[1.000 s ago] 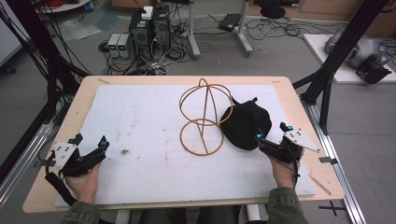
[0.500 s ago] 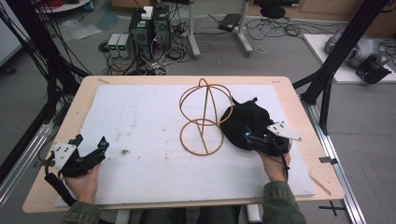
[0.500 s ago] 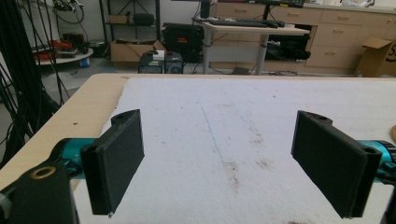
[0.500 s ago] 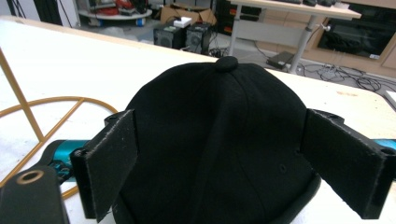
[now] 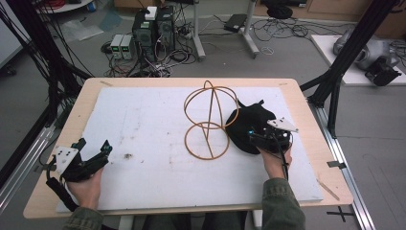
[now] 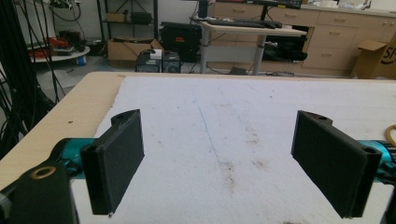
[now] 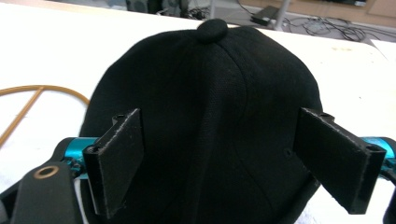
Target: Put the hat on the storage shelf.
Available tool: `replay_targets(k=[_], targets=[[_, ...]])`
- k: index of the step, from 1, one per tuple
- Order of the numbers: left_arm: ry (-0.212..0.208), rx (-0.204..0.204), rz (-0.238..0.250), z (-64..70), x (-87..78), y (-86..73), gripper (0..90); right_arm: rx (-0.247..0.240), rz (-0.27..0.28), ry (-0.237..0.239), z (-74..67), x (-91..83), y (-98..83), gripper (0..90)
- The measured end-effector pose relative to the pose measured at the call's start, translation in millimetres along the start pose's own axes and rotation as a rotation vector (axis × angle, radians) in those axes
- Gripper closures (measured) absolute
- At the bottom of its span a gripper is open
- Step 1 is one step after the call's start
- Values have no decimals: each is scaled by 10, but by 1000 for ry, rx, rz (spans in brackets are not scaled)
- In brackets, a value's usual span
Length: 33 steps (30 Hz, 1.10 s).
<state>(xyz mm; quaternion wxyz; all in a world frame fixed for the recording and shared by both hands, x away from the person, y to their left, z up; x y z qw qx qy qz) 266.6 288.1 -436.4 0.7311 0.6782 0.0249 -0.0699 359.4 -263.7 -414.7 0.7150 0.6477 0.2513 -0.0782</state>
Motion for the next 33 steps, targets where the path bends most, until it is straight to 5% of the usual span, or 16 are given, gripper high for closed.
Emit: replay_targets(k=[6, 8, 10, 11, 14, 33], targets=[[-2, -12, -8, -6, 8, -4, 172, 33, -68, -16, -25, 46, -8, 293], [-4, -19, -8, -1, 9, -3, 172, 61, -90, -14, -40, 51, -11, 409], [-8, -17, -8, 4, 9, -2, 172, 60, -100, -7, -72, 53, -6, 659], [-8, -17, -8, 4, 9, -2, 172, 60, -100, -7, -72, 53, -6, 659], [-7, -20, -10, -4, 6, -2, 172, 68, -80, -20, -98, 39, -1, 847], [-8, -21, -13, -2, 17, -9, 172, 81, -32, -46, -51, -88, -25, 879]])
Point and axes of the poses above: each handheld gripper's, and its own axes: x roughly forward along the jaws, y roughly out of its top, z roughly to its right, the point moved 1 cm from there along x, roughly forward along the jaws, and after that the axes turned 3 degrees about y, right-handed, at the moved point
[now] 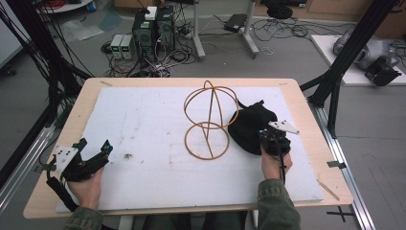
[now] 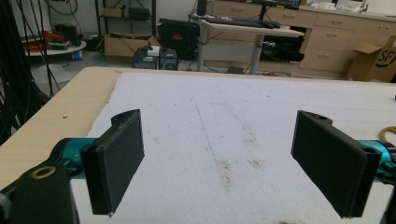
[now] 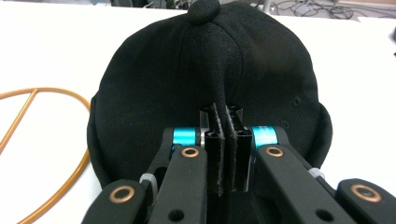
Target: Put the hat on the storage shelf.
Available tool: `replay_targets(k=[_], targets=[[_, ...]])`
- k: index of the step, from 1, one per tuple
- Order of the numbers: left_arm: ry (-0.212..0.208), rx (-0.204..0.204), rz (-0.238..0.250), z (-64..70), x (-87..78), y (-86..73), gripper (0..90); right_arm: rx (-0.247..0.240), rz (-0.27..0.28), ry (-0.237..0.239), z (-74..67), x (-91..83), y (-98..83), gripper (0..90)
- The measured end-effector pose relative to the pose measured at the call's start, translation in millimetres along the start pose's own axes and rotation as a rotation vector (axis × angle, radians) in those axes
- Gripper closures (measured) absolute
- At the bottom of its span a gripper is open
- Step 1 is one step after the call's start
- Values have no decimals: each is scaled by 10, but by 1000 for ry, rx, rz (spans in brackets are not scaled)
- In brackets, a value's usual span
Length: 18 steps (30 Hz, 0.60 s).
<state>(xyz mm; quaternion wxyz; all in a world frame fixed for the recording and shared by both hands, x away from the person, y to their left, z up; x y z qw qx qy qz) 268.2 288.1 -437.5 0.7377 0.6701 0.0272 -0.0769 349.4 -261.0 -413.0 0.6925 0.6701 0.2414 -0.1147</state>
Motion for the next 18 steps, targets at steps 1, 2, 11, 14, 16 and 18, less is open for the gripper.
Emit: replay_targets(k=[1, 2, 11, 14, 16, 18], targets=[[0, 1, -1, -2, -2, 0, 172, 3, 6, -1, 10, -13, 5, 879], [0, 1, -1, -5, -3, 1, 172, 9, 11, 0, 20, -26, 11, 879], [-5, 0, -1, -4, -8, 2, 172, 14, 67, -25, 90, -206, 167, 879], [-4, -5, 4, -5, -9, 3, 172, 14, 95, -34, 113, -303, 278, 879], [0, -4, 4, -11, -8, 3, 172, 11, 112, -40, 119, -369, 349, 879], [0, -8, 3, -15, -3, 2, 172, 11, 126, -46, 113, -428, 411, 879]])
Point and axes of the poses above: each handheld gripper's, and its own axes: x roughly forward along the jaws, y roughly out of its top, z roughly to its right, the point moved 1 cm from there along x, roughly forward along the jaws, and after that the axes turned 3 degrees about y, right-handed, at the moved point
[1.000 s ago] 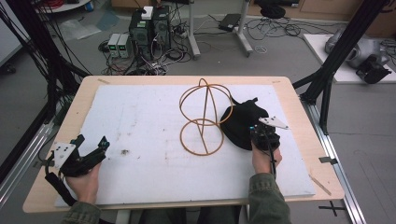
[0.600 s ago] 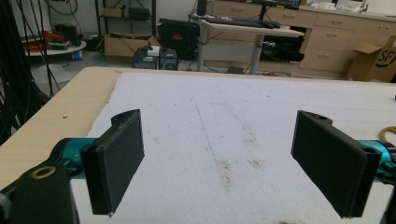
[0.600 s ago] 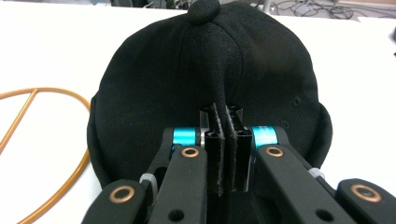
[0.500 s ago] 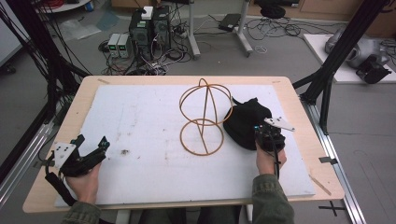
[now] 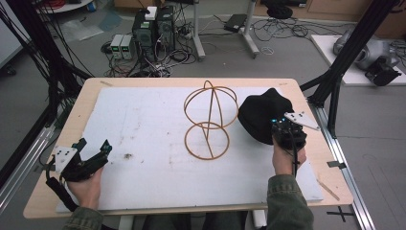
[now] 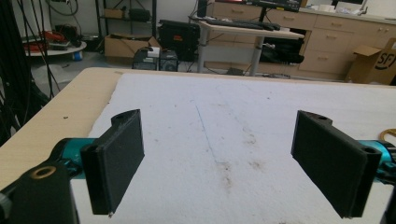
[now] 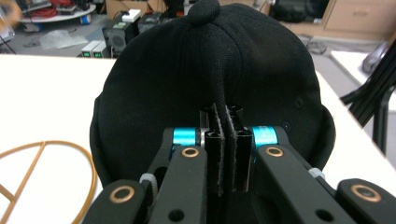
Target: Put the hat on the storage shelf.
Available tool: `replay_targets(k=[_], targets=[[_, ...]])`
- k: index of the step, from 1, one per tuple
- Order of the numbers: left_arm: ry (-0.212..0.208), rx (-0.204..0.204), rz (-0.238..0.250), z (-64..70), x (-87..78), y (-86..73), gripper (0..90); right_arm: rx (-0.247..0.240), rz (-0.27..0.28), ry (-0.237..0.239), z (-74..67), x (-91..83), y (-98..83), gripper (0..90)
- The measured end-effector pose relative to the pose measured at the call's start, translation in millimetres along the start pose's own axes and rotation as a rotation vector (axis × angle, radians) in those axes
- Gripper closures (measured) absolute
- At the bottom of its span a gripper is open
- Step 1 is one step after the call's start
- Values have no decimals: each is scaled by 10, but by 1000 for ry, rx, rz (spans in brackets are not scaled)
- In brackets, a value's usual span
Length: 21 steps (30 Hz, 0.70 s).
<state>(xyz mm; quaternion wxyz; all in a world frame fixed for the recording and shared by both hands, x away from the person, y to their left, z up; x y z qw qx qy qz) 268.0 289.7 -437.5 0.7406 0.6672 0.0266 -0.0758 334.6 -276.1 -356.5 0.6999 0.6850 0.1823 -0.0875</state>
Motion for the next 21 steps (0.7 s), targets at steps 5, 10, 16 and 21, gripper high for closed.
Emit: replay_targets(k=[5, 10, 16, 21], targets=[[1, -10, 2, -13, 4, -1, 172, -30, 75, -18, -18, -147, 226, 878], [1, -17, 3, -15, 4, 0, 172, -53, 175, -12, -57, -224, 309, 878], [1, -21, 0, -24, 8, -4, 172, -83, 343, -37, -139, -304, 361, 878], [6, -17, -10, -25, 12, -11, 172, -45, 471, 3, -166, -411, 496, 878]])
Point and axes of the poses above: each handheld gripper's, and its own axes: x roughly forward along the jaws, y roughly out of its top, z roughly to its right, the point moved 1 cm from there along x, roughly forward along the jaws, and after that the axes turned 3 degrees about y, right-handed, at the moved point
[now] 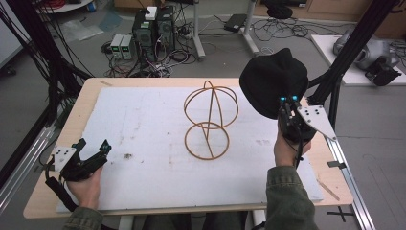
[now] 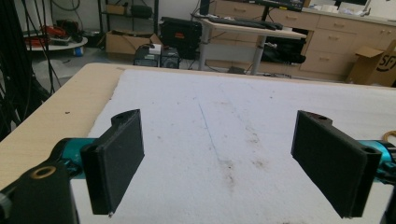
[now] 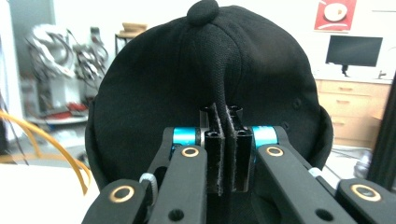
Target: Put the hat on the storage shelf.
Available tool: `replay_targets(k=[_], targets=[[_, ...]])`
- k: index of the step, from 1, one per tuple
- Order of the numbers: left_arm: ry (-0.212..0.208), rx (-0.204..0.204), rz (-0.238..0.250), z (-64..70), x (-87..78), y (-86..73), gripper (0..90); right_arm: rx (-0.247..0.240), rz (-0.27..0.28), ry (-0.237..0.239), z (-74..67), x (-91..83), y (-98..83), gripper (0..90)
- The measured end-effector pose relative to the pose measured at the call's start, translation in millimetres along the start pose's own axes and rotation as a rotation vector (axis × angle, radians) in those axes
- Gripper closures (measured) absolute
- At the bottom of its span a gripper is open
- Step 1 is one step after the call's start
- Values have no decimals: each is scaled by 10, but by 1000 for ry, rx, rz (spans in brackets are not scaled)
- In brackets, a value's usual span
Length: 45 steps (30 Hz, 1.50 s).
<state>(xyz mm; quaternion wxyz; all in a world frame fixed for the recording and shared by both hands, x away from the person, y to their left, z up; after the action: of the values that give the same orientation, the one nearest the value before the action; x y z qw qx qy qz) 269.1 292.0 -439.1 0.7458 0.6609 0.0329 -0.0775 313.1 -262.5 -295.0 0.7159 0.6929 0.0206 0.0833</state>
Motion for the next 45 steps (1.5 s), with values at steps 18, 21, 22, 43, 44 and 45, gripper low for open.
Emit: replay_targets(k=[18, 21, 22, 43, 44, 45], targets=[[1, -6, 10, -17, 10, 2, 172, 12, 33, 112, -180, 85, 276, 877], [4, -4, 16, -24, 5, 5, 172, 4, 26, 150, -254, 104, 328, 877], [5, -6, 18, -25, 4, 6, 172, 10, 32, 177, -298, 111, 359, 877], [9, -23, 21, -45, 7, 7, 172, -5, 33, 412, -670, 110, 485, 877], [8, -26, 20, -44, 6, 8, 172, -11, 27, 418, -697, 122, 479, 877], [7, -27, 21, -44, 7, 7, 172, -11, 27, 418, -697, 122, 479, 877]])
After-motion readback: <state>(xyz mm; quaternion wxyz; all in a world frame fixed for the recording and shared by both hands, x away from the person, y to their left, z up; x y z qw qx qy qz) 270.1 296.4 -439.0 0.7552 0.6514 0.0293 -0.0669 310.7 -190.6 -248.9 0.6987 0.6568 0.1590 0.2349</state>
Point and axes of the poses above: each handheld gripper's, and its own axes: x roughly forward along the jaws, y roughly out of its top, z roughly to its right, the point moved 1 cm from there along x, roughly forward along the jaws, and after that the axes turned 3 degrees about y, right-handed, at the moved point
